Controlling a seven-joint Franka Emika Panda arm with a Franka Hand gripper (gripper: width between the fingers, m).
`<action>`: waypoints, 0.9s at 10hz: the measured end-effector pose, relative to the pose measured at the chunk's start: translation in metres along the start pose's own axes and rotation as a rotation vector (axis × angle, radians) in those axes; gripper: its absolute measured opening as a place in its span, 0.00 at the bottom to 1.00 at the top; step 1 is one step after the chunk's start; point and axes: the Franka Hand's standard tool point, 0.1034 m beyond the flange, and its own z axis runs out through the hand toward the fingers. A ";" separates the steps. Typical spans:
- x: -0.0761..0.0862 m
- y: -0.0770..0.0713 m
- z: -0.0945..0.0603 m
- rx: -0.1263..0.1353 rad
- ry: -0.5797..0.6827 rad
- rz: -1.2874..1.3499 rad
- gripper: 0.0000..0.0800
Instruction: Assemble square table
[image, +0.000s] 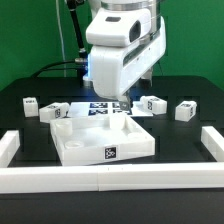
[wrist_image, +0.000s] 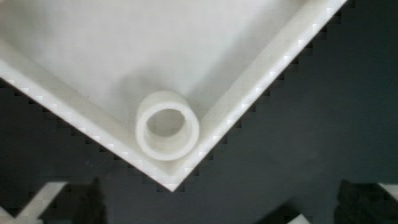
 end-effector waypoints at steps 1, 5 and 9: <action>0.000 0.000 0.000 0.000 0.000 0.000 0.81; 0.000 0.000 0.000 0.001 -0.001 0.000 0.81; -0.013 -0.013 0.008 0.019 -0.014 -0.027 0.81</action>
Offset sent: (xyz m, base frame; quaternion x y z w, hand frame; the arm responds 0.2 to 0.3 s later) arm 0.0000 0.0000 0.0000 0.0000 0.0000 0.0000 1.0000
